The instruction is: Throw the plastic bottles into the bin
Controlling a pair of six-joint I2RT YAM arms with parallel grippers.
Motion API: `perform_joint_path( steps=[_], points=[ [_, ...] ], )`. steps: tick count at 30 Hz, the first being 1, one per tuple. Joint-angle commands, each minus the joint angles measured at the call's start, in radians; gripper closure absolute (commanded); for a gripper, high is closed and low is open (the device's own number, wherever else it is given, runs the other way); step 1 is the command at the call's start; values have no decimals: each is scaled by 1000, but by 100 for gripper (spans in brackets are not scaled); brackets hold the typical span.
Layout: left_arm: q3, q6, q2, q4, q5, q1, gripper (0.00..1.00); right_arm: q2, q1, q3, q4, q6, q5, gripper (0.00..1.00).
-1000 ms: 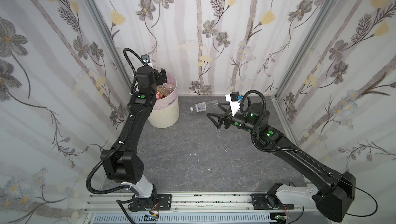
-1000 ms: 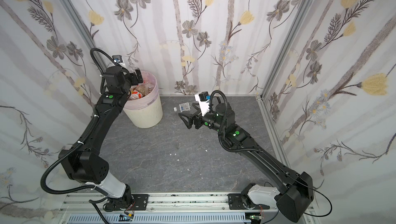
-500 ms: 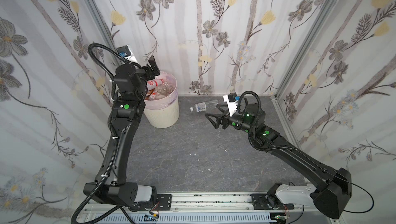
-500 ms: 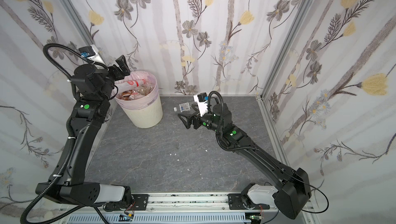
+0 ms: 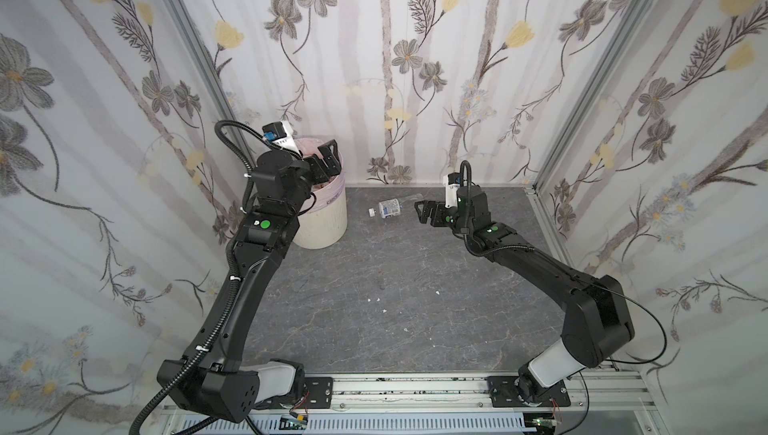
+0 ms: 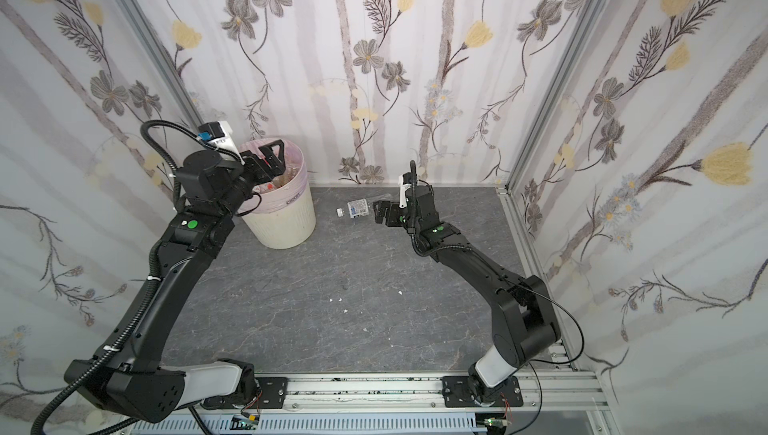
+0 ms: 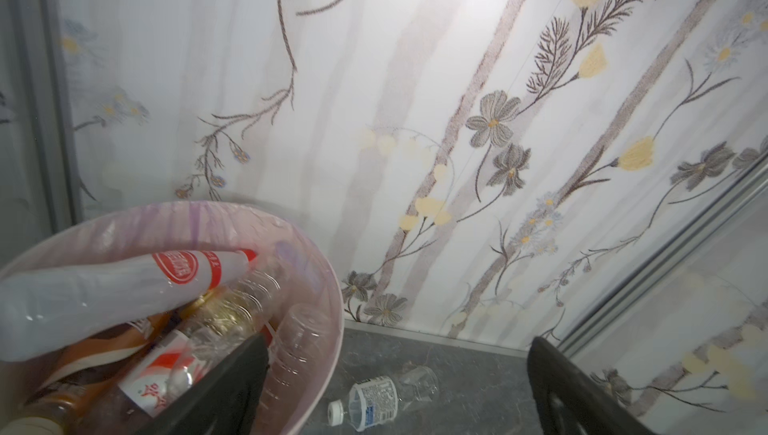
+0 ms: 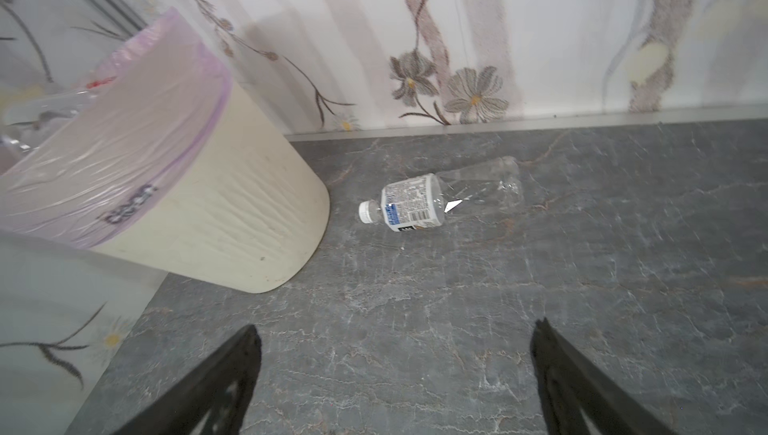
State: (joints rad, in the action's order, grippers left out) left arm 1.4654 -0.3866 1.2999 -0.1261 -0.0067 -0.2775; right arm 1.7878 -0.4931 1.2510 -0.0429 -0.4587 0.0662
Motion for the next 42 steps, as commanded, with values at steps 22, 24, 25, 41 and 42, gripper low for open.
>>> perform_joint_path(
  steps=[22, 24, 25, 41, 42],
  points=[
    [473, 103, 897, 71, 56, -244, 0, 202, 243, 32, -137, -165, 180, 0],
    [538, 126, 964, 68, 34, -244, 0, 180, 263, -2, -154, -171, 185, 0],
    [573, 141, 996, 69, 25, -244, 0, 167, 273, -21, -164, -176, 189, 0],
    [903, 2, 1331, 1, 114, -167, 0, 104, 314, -129, -254, -219, 260, 0],
    [896, -10, 1328, 0, 128, -167, 0, 106, 314, -130, -256, -222, 262, 0]
  ],
)
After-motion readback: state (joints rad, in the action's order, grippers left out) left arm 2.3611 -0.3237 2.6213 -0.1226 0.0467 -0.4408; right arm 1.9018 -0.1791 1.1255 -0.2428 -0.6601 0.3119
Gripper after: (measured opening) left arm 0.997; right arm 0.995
